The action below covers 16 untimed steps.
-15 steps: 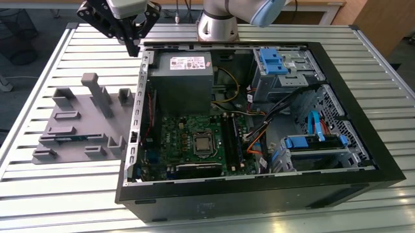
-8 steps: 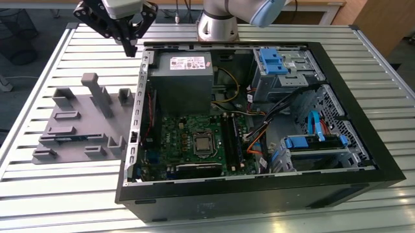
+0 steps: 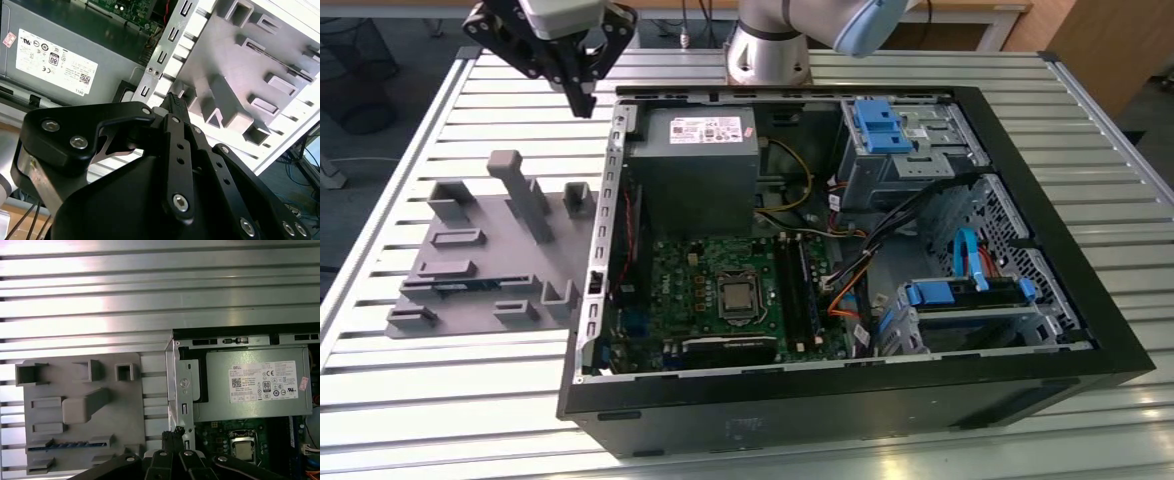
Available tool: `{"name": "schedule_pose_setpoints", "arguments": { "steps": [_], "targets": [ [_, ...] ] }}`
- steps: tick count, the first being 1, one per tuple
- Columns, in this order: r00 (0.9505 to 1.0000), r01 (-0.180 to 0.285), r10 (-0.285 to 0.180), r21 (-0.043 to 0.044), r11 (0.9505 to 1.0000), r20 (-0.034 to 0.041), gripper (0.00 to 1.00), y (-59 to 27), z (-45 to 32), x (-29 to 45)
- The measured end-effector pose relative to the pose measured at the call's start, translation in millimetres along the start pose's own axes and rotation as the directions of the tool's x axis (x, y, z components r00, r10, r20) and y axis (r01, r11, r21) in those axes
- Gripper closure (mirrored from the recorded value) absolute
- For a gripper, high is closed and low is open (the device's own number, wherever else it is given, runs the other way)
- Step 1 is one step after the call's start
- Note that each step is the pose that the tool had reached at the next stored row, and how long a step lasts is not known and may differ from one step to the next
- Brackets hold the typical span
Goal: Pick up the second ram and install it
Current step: 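Reach for the second ram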
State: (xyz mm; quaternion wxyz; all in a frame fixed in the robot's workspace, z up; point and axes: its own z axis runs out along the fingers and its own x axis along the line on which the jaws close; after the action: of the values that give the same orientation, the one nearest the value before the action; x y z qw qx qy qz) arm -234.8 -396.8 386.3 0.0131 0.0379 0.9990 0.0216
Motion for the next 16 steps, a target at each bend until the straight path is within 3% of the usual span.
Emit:
{"name": "schedule_pose_setpoints", "arguments": {
  "steps": [16],
  "targets": [
    [1.0,0.0,0.0,0.0,1.0,0.0,0.89,-0.5,0.1,6.2]
  ]
}}
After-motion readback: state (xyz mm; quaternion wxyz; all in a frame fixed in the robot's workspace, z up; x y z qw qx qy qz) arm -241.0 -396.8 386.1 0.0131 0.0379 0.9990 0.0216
